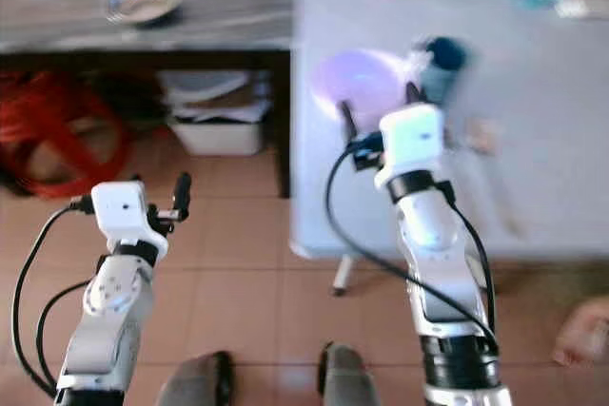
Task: Setting the table
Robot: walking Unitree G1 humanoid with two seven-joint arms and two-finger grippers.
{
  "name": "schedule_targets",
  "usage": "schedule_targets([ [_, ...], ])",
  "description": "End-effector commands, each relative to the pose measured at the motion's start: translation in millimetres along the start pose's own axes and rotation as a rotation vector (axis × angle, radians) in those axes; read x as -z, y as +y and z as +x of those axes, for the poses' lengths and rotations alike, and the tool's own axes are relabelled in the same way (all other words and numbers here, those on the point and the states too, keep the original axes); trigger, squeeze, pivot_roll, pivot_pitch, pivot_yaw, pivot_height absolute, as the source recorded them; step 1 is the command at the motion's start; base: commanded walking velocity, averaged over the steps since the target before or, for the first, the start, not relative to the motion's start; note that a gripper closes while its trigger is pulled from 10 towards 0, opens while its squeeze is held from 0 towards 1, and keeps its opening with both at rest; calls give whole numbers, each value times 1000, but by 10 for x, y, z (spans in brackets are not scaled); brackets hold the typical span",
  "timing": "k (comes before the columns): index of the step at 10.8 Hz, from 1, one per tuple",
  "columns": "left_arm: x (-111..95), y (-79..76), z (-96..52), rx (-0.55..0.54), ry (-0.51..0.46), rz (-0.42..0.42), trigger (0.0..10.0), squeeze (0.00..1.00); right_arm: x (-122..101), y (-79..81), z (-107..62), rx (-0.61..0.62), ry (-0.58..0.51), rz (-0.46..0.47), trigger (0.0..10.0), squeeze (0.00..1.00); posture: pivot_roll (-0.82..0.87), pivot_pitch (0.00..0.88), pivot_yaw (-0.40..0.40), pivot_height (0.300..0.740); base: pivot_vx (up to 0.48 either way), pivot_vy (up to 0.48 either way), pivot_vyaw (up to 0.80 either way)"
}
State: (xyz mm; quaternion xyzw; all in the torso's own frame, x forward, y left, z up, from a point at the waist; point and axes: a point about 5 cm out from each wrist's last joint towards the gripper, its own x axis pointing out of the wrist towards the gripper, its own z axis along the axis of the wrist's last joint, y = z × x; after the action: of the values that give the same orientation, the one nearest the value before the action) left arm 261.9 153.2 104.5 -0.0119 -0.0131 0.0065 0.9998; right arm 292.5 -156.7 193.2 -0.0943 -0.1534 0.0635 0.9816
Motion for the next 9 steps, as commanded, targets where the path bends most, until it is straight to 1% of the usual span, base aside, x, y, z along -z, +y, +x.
schedule_targets([
  [1, -9, 56, -26, -11, -1, 8, 10000, 0, 30, -17, -10, 21, 23, 36, 10000, 0, -70, 199, 21, 740, 0, -465, -425],
  [2, -6, 56, -34, -9, 1, 7, 10000, 0, 37, -43, -15, 33, 26, 37, 10000, 0, -72, 201, 23, 740, 0, -465, 0],
  [4, -5, 57, -28, -10, 2, 14, 10000, 0, 28, -30, -9, 28, 22, 24, 10000, 0, -71, 203, 22, 740, 0, -420, 0],
  [6, -17, 70, -19, -20, -4, 12, 10000, 0, 15, -11, 25, 13, 20, 18, 10000, 0, -65, 203, 19, 740, 0, 0, 0],
  [9, -51, 51, -48, 16, -28, 0, 10000, 0, 22, -13, 36, 12, 20, 23, 10000, 0, -60, 205, 19, 740, 0, 0, 0],
])
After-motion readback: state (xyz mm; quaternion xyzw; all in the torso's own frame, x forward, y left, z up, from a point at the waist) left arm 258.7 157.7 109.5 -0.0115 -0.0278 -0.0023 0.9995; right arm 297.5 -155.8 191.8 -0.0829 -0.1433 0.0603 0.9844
